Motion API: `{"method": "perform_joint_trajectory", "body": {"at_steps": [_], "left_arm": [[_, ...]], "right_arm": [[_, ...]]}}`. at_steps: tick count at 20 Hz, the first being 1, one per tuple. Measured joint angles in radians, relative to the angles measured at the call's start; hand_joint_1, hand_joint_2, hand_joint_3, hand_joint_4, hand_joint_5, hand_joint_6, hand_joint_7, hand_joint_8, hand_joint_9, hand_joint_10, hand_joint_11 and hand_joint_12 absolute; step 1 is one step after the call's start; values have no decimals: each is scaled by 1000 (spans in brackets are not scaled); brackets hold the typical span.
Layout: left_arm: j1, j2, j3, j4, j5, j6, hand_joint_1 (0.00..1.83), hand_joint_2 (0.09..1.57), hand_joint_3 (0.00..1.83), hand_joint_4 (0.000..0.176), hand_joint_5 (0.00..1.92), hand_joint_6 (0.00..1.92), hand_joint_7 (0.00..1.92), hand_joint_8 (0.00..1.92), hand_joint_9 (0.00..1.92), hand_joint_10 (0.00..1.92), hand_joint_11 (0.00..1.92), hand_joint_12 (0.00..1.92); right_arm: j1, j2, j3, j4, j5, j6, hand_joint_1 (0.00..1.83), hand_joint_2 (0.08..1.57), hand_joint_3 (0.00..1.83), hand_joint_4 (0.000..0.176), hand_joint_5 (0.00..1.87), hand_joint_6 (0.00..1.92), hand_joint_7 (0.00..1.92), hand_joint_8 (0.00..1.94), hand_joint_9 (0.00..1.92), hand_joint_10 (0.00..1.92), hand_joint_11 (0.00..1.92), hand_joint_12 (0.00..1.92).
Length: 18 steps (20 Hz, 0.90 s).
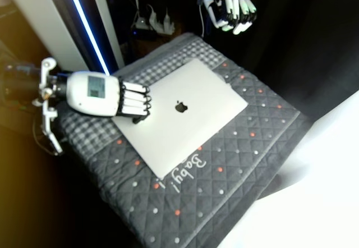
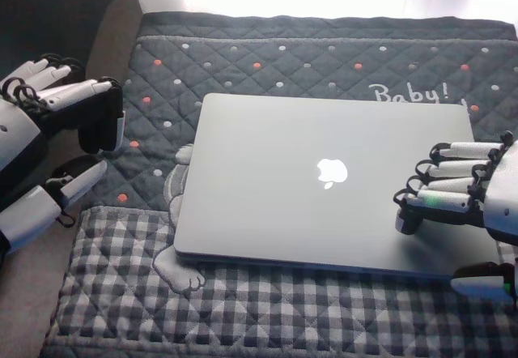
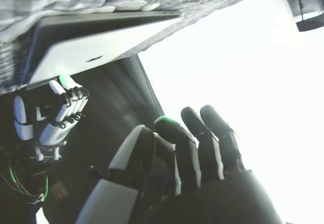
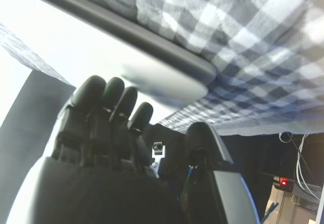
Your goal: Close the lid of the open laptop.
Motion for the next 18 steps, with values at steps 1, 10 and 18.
{"method": "perform_joint_trajectory", "body": {"at_steps": [1,10,18], "left_arm": [[0,0,0,0,0,0,915,1492,1,14,305,1921,435,1840,128,1501,0,1796],[0,0,7,-1,-3,0,751,1505,0,0,344,1901,212,1450,111,1401,0,1668],[-2,18,11,-18,-47,0,605,1458,5,77,25,46,43,5,72,82,0,397]], "right_arm": [[0,0,0,-1,-2,1,418,1394,5,0,206,741,494,117,371,535,0,1575],[0,34,-20,43,74,-31,513,1381,2,0,61,278,321,0,68,615,0,1221],[0,110,-61,248,227,-202,264,1483,5,30,0,0,0,0,0,0,0,1]]}}
